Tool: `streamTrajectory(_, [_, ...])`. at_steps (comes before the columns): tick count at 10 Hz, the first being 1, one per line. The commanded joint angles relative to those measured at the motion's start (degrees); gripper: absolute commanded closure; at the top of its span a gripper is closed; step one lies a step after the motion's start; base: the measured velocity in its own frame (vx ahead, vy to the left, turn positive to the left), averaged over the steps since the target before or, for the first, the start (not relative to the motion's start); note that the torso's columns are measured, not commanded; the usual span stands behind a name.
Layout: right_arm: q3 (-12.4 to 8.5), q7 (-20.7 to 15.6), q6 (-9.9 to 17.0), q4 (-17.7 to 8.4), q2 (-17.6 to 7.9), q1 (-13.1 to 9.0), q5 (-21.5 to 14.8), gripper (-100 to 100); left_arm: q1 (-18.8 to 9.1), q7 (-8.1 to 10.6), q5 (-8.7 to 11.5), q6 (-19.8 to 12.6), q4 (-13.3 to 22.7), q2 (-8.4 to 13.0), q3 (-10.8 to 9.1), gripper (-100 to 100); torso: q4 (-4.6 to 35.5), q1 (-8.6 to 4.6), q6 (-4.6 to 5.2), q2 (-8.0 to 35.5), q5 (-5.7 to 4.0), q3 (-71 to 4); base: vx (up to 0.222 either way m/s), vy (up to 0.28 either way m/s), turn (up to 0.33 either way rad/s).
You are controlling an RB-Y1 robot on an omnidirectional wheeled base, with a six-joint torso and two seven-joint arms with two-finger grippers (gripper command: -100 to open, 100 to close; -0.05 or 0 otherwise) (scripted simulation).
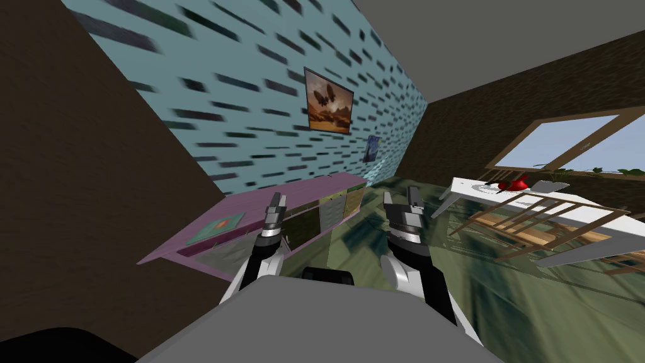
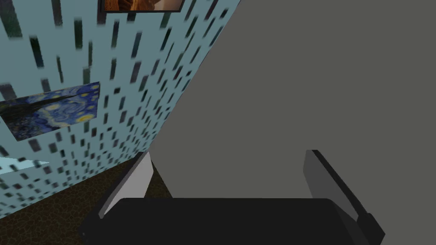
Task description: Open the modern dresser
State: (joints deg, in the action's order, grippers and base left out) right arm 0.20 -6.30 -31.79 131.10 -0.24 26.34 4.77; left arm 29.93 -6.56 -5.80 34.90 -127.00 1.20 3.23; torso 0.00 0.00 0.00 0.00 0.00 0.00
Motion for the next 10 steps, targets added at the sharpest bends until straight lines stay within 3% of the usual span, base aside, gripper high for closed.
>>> streamTrajectory(1, [0.0, 0.0, 0.0, 0.0, 0.0, 0.0, 0.0, 0, 0.0, 0.0, 0.0, 0.0, 0.0, 0.0, 0.0, 0, 2.35, 0.0, 0.0, 2.32, 0.0, -4.67, 0.0, 0.0, 0.0])
streamTrajectory(9, [0.0, 0.0, -0.01, 0.02, 0.0, 0.0, 0.0, 0, 0.0, 0.0, 0.0, 0.01, -0.02, 0.0, 0.0, 0, 35.37, 0.0, 0.0, 35.39, 0.0, -70.73, 0.0, 0.0, 0.0])
streamTrajectory(10, [0.0, 0.0, -0.01, 0.02, 0.0, 0.0, 0.0, 0, -0.12, 0.1, 0.27, 0.67, 1.03, 2.58, -0.17, -100, 39.6, 0.0, 0.0, 39.62, 0.0, -79.19, 0.046, -0.026, 0.035])
